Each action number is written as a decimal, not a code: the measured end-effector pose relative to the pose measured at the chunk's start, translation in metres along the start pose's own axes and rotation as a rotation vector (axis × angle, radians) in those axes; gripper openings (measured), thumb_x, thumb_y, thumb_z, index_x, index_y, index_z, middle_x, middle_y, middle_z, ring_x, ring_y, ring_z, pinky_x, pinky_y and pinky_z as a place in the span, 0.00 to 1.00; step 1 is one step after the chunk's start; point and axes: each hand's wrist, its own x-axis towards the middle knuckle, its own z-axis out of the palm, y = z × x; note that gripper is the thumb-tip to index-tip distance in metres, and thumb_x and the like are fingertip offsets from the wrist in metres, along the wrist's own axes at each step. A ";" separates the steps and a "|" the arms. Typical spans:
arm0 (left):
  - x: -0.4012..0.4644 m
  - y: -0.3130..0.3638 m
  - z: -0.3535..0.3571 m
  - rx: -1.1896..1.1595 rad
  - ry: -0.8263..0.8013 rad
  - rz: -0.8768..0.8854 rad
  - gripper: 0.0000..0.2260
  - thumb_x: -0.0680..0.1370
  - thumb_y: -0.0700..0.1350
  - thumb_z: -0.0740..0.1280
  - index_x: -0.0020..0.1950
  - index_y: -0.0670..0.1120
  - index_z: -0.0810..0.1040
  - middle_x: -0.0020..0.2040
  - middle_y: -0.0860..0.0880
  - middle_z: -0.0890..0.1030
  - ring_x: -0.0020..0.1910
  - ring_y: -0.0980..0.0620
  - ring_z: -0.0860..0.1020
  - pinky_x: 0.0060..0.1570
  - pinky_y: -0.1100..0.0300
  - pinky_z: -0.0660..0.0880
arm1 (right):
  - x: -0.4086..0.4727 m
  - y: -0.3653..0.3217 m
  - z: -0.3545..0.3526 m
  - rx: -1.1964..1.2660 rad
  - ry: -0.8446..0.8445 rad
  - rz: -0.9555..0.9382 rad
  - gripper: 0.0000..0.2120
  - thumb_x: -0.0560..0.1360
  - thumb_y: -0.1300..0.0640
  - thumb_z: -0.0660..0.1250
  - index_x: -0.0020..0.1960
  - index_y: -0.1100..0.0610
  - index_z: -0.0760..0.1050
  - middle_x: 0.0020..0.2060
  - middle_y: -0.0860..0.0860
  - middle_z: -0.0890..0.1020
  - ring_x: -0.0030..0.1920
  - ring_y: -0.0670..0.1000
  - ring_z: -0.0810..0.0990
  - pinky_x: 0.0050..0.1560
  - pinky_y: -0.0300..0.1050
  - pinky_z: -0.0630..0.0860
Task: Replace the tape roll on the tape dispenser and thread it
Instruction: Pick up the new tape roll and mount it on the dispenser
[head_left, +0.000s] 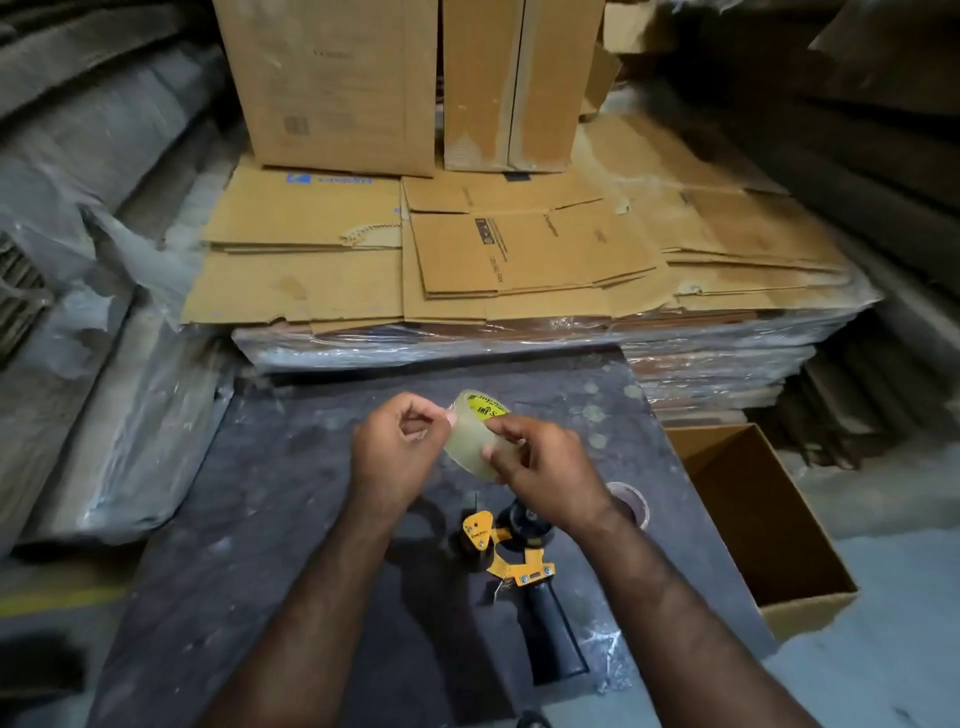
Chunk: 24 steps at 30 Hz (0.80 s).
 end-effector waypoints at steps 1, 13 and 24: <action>-0.002 0.002 -0.007 0.009 -0.010 0.012 0.05 0.73 0.47 0.75 0.42 0.48 0.82 0.41 0.51 0.86 0.41 0.54 0.85 0.44 0.56 0.82 | -0.004 -0.008 0.003 -0.024 0.017 -0.004 0.16 0.76 0.51 0.69 0.64 0.48 0.80 0.55 0.46 0.86 0.50 0.49 0.85 0.56 0.46 0.80; -0.013 0.009 -0.072 -0.103 -0.262 0.108 0.02 0.80 0.36 0.68 0.48 0.42 0.78 0.44 0.44 0.87 0.47 0.49 0.87 0.52 0.49 0.84 | -0.066 -0.045 0.015 0.035 0.105 0.046 0.16 0.77 0.55 0.70 0.65 0.48 0.80 0.48 0.46 0.85 0.37 0.46 0.84 0.39 0.42 0.82; -0.035 -0.009 -0.093 -0.156 -0.255 0.055 0.09 0.80 0.33 0.64 0.50 0.47 0.77 0.44 0.43 0.87 0.44 0.49 0.86 0.47 0.52 0.82 | -0.086 -0.071 0.040 -0.126 0.172 0.093 0.15 0.73 0.42 0.73 0.55 0.48 0.82 0.48 0.47 0.81 0.45 0.51 0.83 0.49 0.49 0.80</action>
